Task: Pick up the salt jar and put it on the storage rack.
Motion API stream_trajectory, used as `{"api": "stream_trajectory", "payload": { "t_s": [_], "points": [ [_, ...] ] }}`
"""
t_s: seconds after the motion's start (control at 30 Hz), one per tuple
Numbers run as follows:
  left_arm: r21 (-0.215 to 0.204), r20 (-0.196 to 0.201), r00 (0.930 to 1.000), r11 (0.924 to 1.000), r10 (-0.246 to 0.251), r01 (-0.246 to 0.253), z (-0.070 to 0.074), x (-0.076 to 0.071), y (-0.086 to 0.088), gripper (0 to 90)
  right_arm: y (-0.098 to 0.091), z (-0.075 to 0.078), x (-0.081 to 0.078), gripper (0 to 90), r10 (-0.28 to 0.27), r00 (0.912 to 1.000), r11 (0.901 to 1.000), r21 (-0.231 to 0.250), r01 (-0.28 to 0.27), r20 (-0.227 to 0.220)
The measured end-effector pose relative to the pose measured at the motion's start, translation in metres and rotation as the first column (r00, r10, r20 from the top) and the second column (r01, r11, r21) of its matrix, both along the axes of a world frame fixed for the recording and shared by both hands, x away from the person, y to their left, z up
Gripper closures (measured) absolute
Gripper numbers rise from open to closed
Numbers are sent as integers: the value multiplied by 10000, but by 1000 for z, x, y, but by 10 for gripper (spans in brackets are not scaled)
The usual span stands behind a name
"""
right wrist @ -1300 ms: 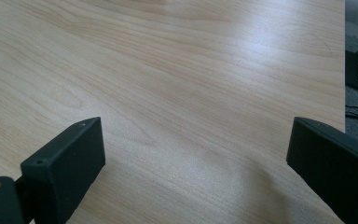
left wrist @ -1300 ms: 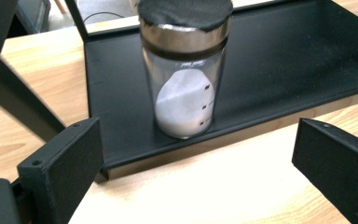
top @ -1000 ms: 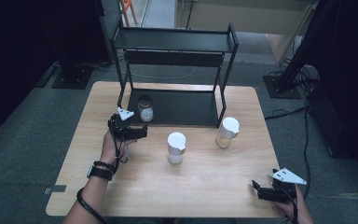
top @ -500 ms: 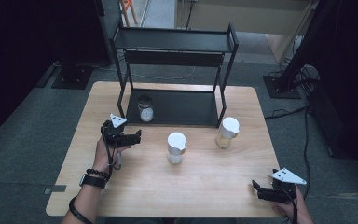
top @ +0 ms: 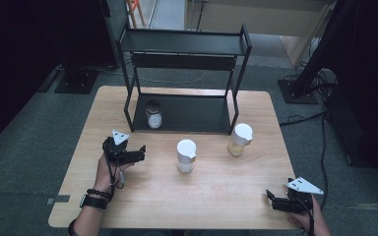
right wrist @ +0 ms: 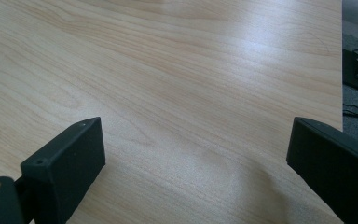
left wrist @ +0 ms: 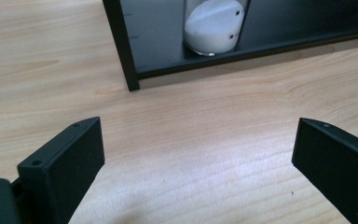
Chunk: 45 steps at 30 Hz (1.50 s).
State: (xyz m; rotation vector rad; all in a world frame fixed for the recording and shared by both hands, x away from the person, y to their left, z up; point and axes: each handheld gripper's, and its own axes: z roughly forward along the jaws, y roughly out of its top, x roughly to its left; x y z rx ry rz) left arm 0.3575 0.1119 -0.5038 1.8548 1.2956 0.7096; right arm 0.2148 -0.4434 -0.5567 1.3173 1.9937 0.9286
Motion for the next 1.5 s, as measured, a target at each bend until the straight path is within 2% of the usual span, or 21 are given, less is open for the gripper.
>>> {"api": "stream_trajectory", "payload": {
  "t_s": [0.53,0.67,0.93,1.13,1.23,1.5],
  "points": [
    [-161,99,9999,9998,-91,93,-11,-25,14,26,0,0,0,39,-38,10000,10000,-10,38,-10],
    [-237,89,9996,9994,-265,267,-15,-32,18,26,0,0,-1,39,15,10000,10000,30,-16,16],
    [-156,164,9993,9993,-323,325,-19,-43,24,26,0,0,-1,39,-6,10000,10000,25,6,5],
    [-76,57,9997,9997,-237,238,-24,-54,34,26,1,0,-1,39,-44,10000,10000,-47,44,10],
    [-25,125,9998,9999,-166,166,-24,-58,40,26,1,0,-1,39,0,10000,10000,-70,1,26],
    [-141,123,9999,9999,-58,60,-25,-66,53,27,1,0,-1,39,-41,10000,10000,-86,42,6]
  ]
}}
